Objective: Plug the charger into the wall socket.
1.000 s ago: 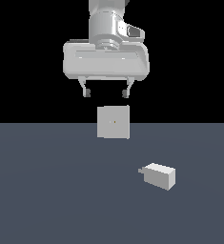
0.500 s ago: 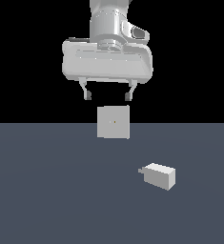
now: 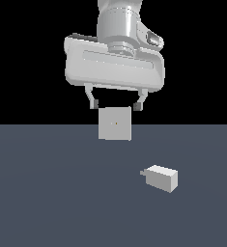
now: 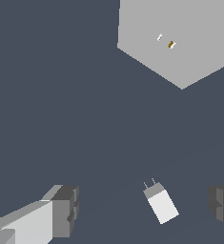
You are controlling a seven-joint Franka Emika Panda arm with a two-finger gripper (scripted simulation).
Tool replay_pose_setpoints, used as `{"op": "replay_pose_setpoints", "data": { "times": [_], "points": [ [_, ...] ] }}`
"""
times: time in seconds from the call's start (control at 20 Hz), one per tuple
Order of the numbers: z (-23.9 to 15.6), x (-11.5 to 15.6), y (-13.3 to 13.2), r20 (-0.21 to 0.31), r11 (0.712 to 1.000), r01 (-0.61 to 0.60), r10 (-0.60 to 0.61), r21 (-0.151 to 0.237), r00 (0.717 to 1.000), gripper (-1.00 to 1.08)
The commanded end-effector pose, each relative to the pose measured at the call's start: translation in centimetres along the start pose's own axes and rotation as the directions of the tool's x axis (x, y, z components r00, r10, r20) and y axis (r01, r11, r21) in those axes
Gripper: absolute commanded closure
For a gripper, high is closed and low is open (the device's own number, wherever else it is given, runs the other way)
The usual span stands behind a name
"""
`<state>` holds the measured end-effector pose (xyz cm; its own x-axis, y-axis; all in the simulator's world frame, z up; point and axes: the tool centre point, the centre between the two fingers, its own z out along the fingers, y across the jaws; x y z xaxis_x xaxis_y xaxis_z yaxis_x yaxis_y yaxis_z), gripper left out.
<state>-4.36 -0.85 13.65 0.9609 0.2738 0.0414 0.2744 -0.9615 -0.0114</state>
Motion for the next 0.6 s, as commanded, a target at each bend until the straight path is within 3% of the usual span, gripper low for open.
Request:
{"op": "replay_pose_setpoints", "data": {
  "times": [0.0, 0.55],
  "points": [
    [0.6, -0.9, 0.3, -0.007, 0.999, 0.049, -0.049, 0.002, 0.999, -0.92],
    [3.3, -4.2, 2.1, -0.036, 0.969, 0.246, -0.246, 0.008, 0.969, -0.92]
  ]
}}
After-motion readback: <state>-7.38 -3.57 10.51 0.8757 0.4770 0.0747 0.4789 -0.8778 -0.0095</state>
